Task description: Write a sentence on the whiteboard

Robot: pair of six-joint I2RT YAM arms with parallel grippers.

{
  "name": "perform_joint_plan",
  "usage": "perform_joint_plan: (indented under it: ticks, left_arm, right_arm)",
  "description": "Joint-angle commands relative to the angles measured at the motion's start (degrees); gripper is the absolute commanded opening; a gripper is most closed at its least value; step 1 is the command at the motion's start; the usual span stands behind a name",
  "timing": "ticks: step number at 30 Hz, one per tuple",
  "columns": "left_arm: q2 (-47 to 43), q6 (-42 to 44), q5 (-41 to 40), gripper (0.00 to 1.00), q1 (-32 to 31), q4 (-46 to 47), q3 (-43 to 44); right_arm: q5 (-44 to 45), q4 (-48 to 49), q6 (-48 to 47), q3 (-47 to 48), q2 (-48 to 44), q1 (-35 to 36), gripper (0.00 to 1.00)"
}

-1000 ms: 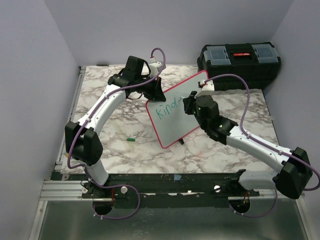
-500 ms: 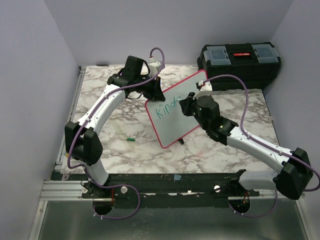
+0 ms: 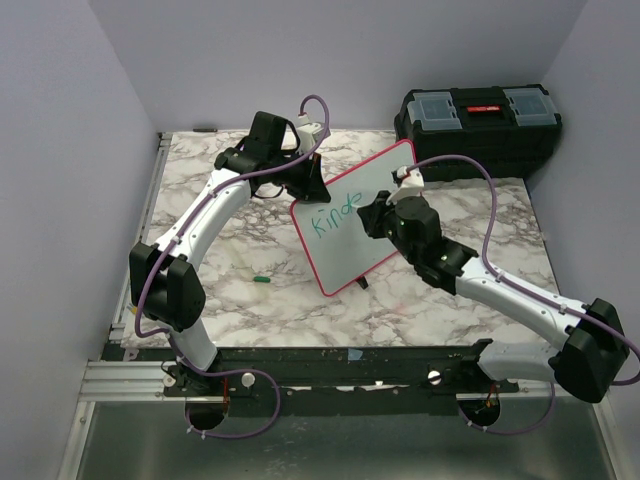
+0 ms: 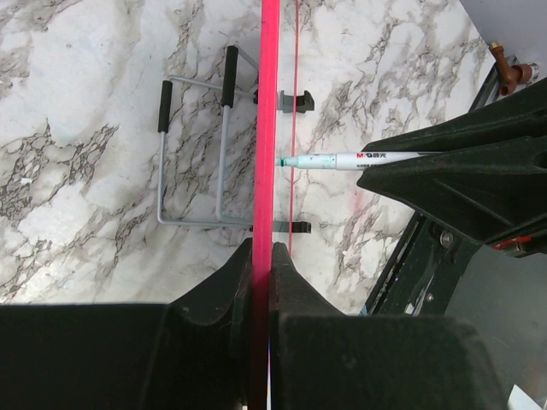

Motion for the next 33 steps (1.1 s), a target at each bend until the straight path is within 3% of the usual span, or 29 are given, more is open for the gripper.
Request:
perform_joint_plan:
  ticks: [1,23,33]
  left_arm:
    - [-2.01,3.13,-2.92,0.0,-0.6,0.88,1.34]
    - [-2.18,3.13,-3.04,0.0,-0.69,0.75,1.17]
    - [-2.4,3.13,-3.14,0.0,-0.77,0.79,1.09]
  right_arm:
    - [-1.17,-3.04,0.71,-2.41,0.19,0.13,0.01]
    - [10.98,-8.5,-0.98,1.56,-1.65,0.09,0.01]
    - [10.63,-3.39,-2.54,2.76,-5.39,0.13,0.01]
